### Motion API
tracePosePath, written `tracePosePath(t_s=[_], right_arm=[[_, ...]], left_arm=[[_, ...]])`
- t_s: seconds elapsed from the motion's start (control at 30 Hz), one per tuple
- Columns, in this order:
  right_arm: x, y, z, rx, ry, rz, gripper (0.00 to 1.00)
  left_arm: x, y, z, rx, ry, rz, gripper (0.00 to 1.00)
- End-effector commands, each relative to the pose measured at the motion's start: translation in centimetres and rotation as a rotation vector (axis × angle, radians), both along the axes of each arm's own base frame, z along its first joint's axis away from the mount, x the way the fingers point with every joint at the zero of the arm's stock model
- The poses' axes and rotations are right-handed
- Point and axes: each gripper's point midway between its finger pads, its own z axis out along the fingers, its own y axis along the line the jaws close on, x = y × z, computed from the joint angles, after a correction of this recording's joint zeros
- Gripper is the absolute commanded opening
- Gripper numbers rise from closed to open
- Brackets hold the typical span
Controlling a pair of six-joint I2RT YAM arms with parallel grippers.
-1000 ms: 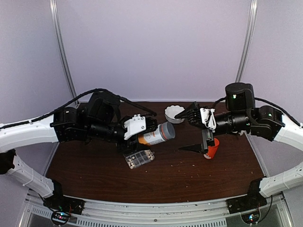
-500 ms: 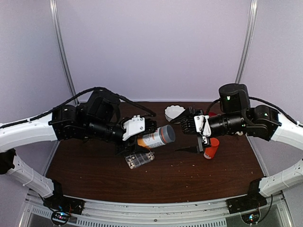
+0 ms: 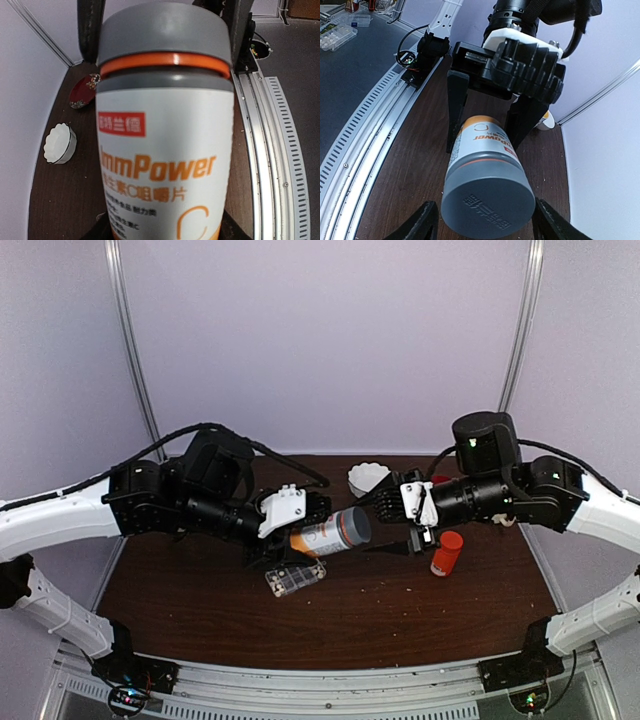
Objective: Sort the pills into containers
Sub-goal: Screw the lid of the pill bottle onto the pill bottle.
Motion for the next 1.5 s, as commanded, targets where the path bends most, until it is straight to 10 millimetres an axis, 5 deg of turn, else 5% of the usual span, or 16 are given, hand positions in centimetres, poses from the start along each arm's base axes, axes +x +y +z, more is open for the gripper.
tracePosePath(t_s=[0.0,0.5,0.63,1.1,1.27,1.47], right_arm=[[-0.4,0.3,1.4,0.029,0.005,0.015,0.67],[-0.3,0.9,1.7,0.034,0.079,-0.004,0.46],[-0.2,1.1,2.7,0.063,0.223,-0.072,0.5],[1.0,0.0,4.0,0.269,0.769,-0.484,0.38],[0.0,-0.4,3.5,0.228,0.752,-0.481,0.72],[-1.1,-2.6,3.6,0.199,0.386,-0.339,0.96]], left_arm=[[0.1,-0.5,2.1,-0.051,-0.021,-0.015,0.0],[0.5,-0.4,1.8,-0.036,-0.038,-0.006,0.0],[0.9,-0.3,1.7,-0.027,-0.055,0.017,0.0],[2.3,-0.4,1.6,-0.015,-0.095,0.073,0.0],[2.4,-0.5,1.8,-0.021,-0.098,0.077,0.0],[1.4,-0.7,2.4,-0.051,-0.077,0.03,0.0]])
